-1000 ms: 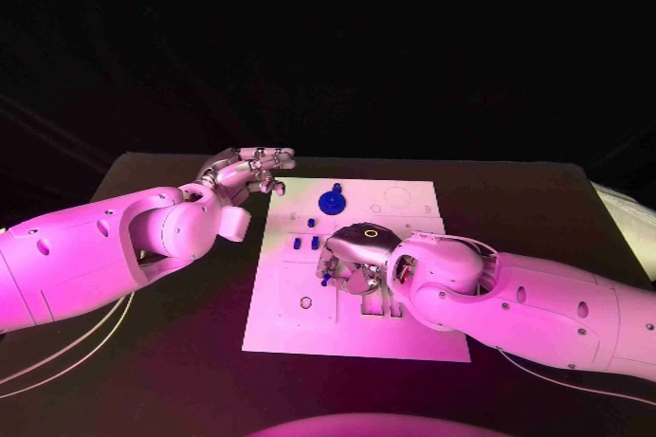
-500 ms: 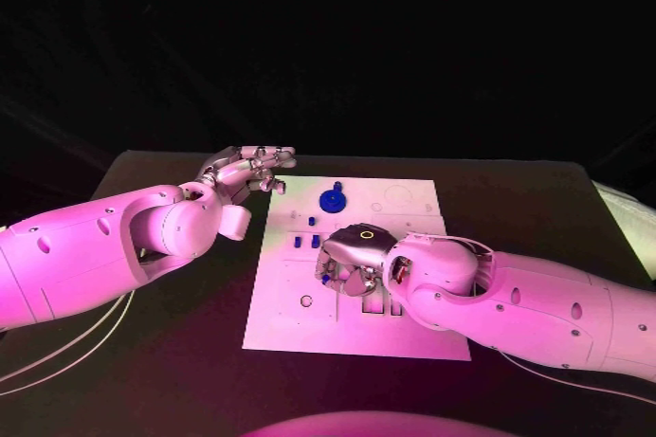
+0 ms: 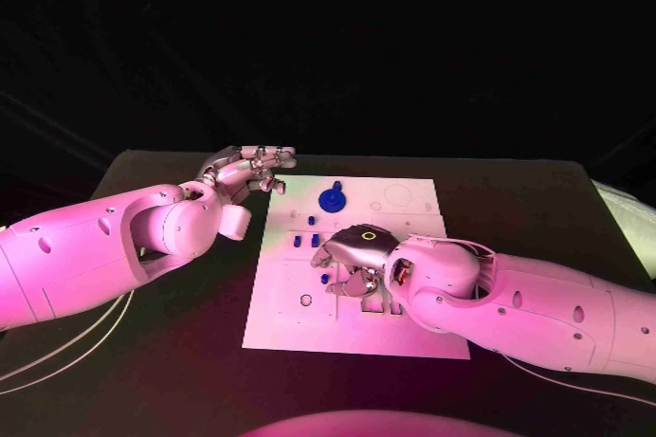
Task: Assemble the parts on the task board
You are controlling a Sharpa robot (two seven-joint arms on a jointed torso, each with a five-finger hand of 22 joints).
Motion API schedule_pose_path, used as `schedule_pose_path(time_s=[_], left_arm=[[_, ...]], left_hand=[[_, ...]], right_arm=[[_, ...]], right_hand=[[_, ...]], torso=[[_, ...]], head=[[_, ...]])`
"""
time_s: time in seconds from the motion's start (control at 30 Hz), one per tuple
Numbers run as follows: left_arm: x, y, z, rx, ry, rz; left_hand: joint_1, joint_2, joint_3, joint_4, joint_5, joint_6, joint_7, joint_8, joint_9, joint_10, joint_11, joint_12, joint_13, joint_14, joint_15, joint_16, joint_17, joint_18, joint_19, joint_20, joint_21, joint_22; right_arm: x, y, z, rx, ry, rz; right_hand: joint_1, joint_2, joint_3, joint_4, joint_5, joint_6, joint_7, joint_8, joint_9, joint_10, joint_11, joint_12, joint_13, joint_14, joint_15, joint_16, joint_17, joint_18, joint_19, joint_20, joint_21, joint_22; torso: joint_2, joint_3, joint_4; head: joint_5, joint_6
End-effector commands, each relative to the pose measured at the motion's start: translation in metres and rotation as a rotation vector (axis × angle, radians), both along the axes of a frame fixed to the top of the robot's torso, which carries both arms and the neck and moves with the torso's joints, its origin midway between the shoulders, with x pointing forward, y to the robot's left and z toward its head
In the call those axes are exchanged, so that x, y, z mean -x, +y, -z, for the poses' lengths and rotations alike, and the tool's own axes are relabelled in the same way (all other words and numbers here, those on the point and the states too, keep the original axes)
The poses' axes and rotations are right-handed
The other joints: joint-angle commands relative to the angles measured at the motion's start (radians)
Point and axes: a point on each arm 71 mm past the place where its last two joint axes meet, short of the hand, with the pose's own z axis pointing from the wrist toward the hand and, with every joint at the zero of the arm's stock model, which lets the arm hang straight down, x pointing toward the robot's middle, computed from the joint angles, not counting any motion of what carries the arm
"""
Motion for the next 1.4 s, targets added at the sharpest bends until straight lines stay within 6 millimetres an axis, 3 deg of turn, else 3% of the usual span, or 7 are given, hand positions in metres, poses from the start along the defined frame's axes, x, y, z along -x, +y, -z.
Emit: schedule_pose_path(time_s=[0.03, 0.23, 0.43, 0.63, 0.83, 1.03, 1.4], left_arm=[[0.001, -0.002, 0.0, -0.005, -0.01, 0.024], [0.002, -0.003, 0.001, -0.023, -0.019, 0.034], [0.002, -0.003, 0.002, -0.028, -0.02, 0.038], [0.002, -0.004, 0.002, -0.028, -0.021, 0.039], [0.002, -0.006, 0.003, -0.026, -0.02, 0.045], [0.003, -0.008, 0.004, -0.022, -0.018, 0.054], [0.003, -0.008, 0.005, -0.02, -0.019, 0.054]], left_hand=[[0.002, 0.007, -0.005, 0.0, 0.006, -0.005, 0.001, 0.002, -0.001, -0.008, 0.0, 0.004, 0.002, -0.007, 0.0, -0.003, -0.002, 0.012, 0.001, 0.003, -0.007, -0.002], [0.005, 0.009, -0.004, -0.002, 0.007, -0.006, 0.001, 0.002, -0.001, -0.01, 0.0, 0.006, 0.002, -0.008, 0.0, -0.004, -0.004, 0.012, 0.002, 0.003, -0.008, -0.003], [0.007, 0.01, -0.003, -0.002, 0.007, -0.006, 0.001, 0.002, -0.001, -0.011, 0.0, 0.006, 0.002, -0.008, 0.0, -0.004, -0.005, 0.012, 0.002, 0.003, -0.009, -0.003], [0.008, 0.011, -0.003, -0.004, 0.007, -0.007, 0.001, 0.002, 0.0, -0.011, 0.0, 0.007, 0.002, -0.008, 0.0, -0.003, -0.004, 0.012, 0.003, 0.003, -0.009, -0.003], [0.01, 0.012, -0.002, -0.004, 0.008, -0.006, 0.001, 0.003, 0.0, -0.012, 0.0, 0.008, 0.002, -0.007, 0.0, -0.003, -0.005, 0.012, 0.003, 0.003, -0.009, -0.004], [0.01, 0.012, -0.002, -0.005, 0.008, -0.006, 0.001, 0.003, 0.0, -0.012, 0.0, 0.009, 0.002, -0.008, 0.0, -0.003, -0.006, 0.012, 0.003, 0.003, -0.01, -0.004], [0.01, 0.012, -0.002, -0.005, 0.008, -0.006, 0.001, 0.003, 0.0, -0.012, 0.0, 0.009, 0.002, -0.008, 0.0, -0.003, -0.006, 0.012, 0.003, 0.003, -0.01, -0.004]], right_arm=[[-0.003, -0.008, -0.005, -0.064, -0.059, 0.068], [0.002, -0.026, -0.017, -0.138, -0.085, 0.102], [0.001, -0.054, -0.04, -0.14, -0.087, 0.15], [-0.011, -0.088, -0.063, -0.057, -0.108, 0.209], [-0.022, -0.109, -0.064, 0.056, -0.124, 0.242], [-0.028, -0.116, -0.059, 0.11, -0.1, 0.248], [-0.029, -0.11, -0.042, 0.171, -0.03, 0.229]], right_hand=[[0.015, 0.009, -0.007, -0.003, 0.011, 0.022, -0.005, 0.012, 0.004, 0.024, -0.009, 0.023, 0.005, 0.01, -0.007, 0.0, -0.003, 0.016, 0.016, -0.002, -0.008, -0.005], [0.028, 0.028, -0.005, -0.006, 0.022, 0.069, -0.01, 0.026, 0.008, 0.058, -0.015, 0.06, 0.004, 0.027, -0.014, 0.009, -0.005, 0.013, 0.037, -0.009, -0.003, 0.003], [0.026, 0.031, 0.004, -0.001, 0.022, 0.102, -0.019, 0.033, 0.008, 0.085, -0.024, 0.077, 0.0, 0.043, -0.02, 0.033, 0.014, 0.005, 0.065, -0.014, 0.026, 0.05], [0.014, 0.006, -0.013, 0.002, 0.004, 0.096, -0.038, 0.018, 0.002, 0.07, -0.034, 0.07, -0.005, 0.045, -0.027, 0.027, 0.004, 0.004, 0.068, -0.018, 0.024, 0.048], [0.038, -0.014, -0.084, 0.013, -0.034, 0.044, -0.056, -0.003, -0.003, -0.01, -0.021, 0.047, -0.004, 0.033, -0.014, -0.016, -0.044, 0.01, 0.046, -0.013, -0.012, 0.001], [0.06, 0.004, -0.106, 0.026, -0.032, 0.061, -0.064, 0.003, 0.001, 0.001, -0.024, 0.067, 0.0, 0.038, -0.016, -0.011, -0.043, 0.009, 0.05, -0.014, -0.011, 0.005], [0.076, 0.025, -0.11, 0.027, -0.029, 0.08, -0.066, 0.005, 0.002, 0.043, -0.033, 0.098, 0.001, 0.046, -0.023, -0.005, -0.042, 0.008, 0.059, -0.018, -0.007, 0.011]], torso=[[0.0, 0.0003, -0.0006], [-0.001, 0.0001, -0.0006], [-0.001, 0.0007, -0.0057], [-0.004, -0.0002, -0.0073], [-0.002, 0.0004, -0.0058], [-0.002, 0.0004, -0.006], [-0.001, 0.0003, -0.0056]], head=[[0.0, 0.002], [-0.002, 0.006], [-0.007, 0.011], [-0.013, 0.016], [-0.014, 0.021], [-0.014, 0.021], [-0.012, 0.017]])
